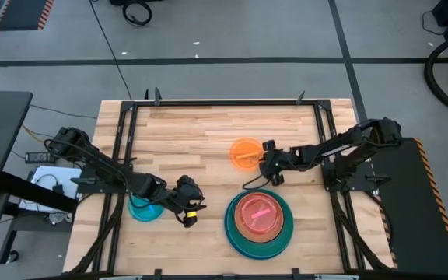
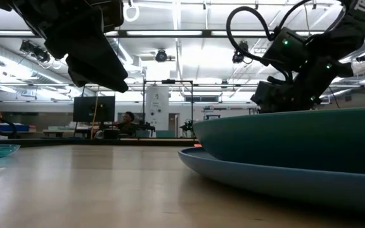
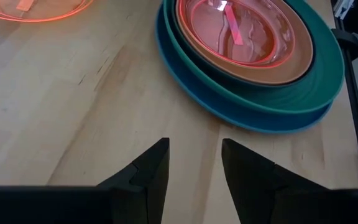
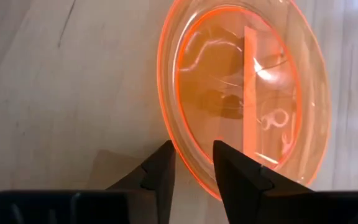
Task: Stack plastic plates
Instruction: Stack the transparent orange plate on the top of the transparent pink plate, then stack the transparent blue plate on the top of the transparent orange plate
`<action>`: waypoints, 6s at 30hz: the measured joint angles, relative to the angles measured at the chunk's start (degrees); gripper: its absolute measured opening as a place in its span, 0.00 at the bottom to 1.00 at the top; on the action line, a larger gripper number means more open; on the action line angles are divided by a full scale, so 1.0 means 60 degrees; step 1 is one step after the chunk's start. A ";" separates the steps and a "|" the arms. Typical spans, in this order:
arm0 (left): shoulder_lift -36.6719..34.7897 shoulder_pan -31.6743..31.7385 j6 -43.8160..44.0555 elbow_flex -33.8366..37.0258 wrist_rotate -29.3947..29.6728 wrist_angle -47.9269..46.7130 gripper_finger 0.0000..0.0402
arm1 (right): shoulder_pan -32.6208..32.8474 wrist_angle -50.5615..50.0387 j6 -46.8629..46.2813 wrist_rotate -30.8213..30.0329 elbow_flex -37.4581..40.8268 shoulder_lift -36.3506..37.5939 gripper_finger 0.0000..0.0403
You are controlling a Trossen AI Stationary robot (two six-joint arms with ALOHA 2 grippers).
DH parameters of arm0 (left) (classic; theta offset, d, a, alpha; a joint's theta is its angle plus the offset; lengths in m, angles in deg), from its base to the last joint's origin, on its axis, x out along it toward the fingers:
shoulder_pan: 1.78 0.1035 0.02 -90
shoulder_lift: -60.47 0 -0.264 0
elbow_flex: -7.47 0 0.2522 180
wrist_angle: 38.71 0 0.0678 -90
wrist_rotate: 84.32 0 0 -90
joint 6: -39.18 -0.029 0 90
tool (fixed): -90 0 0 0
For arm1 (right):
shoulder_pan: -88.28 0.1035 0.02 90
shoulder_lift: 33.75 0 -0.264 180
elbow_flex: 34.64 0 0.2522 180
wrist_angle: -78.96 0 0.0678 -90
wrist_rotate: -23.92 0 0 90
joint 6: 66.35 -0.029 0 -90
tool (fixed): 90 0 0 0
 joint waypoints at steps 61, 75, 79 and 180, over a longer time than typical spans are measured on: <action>0.0000 0.1095 -0.6838 0.0000 0.0128 0.1411 0.39 | 0.6054 -0.6702 -0.4938 -0.1943 -0.5251 -0.0007 0.02; 0.0000 0.1137 -0.6845 -0.0004 0.0110 0.1876 0.39 | 0.6903 -0.5971 -0.4946 -0.1909 -0.4554 -0.0015 0.02; 0.0000 0.1137 -0.6841 -0.0004 0.0113 0.1876 0.39 | 0.7022 -0.5585 -0.4986 -0.1642 -0.4554 -0.0015 0.02; 0.2279 -0.1388 0.5427 -0.3352 0.0285 -0.8563 0.42 | 0.5607 -0.6110 -0.7074 -0.4980 -0.4000 0.0616 0.38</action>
